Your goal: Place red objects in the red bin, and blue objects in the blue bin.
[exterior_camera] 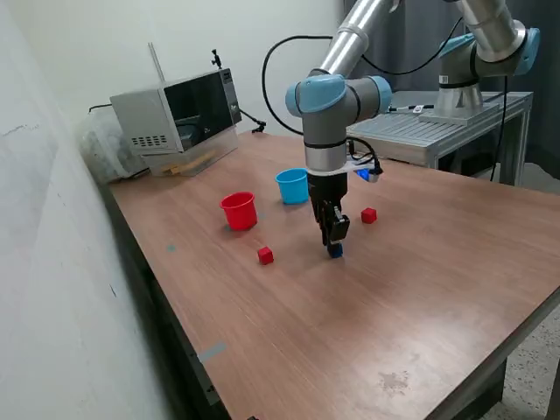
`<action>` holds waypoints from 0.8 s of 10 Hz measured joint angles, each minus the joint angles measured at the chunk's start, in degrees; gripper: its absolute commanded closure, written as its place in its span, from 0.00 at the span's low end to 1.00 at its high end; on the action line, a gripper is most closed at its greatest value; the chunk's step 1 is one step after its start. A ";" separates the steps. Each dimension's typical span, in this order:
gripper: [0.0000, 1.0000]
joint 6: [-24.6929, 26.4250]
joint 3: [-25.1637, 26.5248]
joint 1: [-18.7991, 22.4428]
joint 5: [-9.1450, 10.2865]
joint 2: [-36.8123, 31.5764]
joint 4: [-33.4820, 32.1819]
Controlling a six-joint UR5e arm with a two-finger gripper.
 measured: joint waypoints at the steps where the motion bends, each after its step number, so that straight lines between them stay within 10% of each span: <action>1: 1.00 -0.76 0.10 0.06 -0.03 -1.50 0.15; 5: 1.00 -4.06 6.40 -0.10 -0.07 -14.84 2.28; 8: 1.00 -5.47 11.78 -7.51 -0.15 -19.96 4.42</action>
